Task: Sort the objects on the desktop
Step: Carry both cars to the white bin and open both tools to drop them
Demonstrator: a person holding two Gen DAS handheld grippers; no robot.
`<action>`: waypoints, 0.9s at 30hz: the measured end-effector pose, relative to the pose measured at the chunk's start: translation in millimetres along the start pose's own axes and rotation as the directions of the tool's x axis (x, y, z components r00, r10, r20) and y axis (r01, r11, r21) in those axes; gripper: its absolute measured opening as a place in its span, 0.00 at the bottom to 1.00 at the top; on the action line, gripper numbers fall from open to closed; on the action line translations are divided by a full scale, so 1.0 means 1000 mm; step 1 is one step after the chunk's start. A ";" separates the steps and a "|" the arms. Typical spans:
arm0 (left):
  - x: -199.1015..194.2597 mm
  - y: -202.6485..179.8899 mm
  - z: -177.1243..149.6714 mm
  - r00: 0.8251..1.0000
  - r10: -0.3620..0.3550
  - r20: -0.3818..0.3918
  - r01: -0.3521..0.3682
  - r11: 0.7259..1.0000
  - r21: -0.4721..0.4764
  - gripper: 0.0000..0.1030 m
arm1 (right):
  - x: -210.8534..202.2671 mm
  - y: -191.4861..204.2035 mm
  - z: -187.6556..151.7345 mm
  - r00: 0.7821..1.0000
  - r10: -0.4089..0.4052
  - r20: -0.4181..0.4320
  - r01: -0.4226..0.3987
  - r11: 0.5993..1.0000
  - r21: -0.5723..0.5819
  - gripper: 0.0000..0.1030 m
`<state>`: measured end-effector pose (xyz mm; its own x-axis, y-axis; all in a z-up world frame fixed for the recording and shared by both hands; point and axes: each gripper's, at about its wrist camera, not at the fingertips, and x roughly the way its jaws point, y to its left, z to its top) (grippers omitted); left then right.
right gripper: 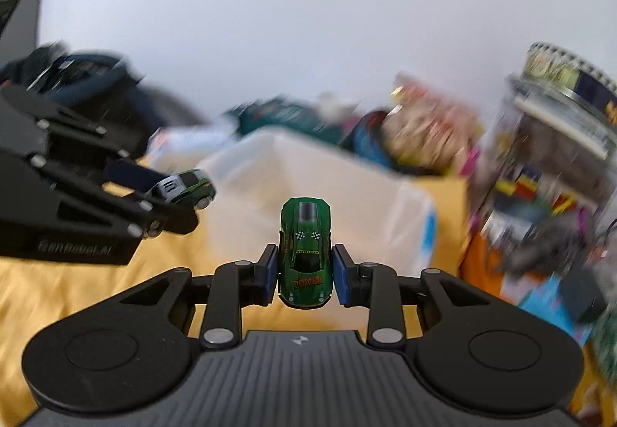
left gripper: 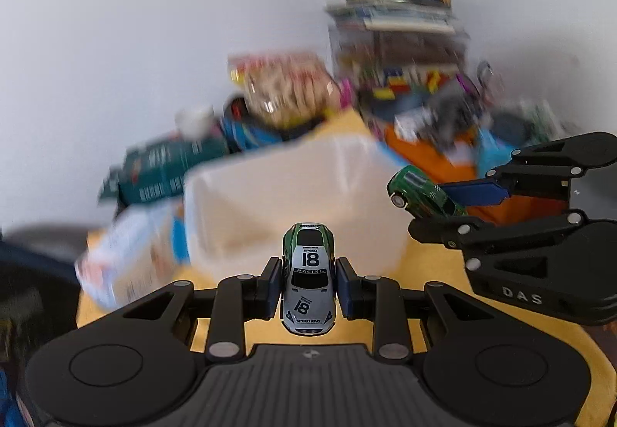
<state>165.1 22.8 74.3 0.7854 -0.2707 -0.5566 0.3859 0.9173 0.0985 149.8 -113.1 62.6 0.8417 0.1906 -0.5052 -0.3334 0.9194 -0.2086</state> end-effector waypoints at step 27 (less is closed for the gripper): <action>0.092 0.036 0.027 0.996 0.082 0.029 -0.082 0.996 0.019 0.64 | 0.090 -0.037 0.015 0.996 -0.064 -0.064 0.075 0.978 0.196 0.45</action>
<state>264.3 23.4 48.7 0.8280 -0.2031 -0.5226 0.3289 0.9308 0.1593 244.3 -125.1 37.8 0.8325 0.1093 -0.5431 -0.1795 0.9807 -0.0778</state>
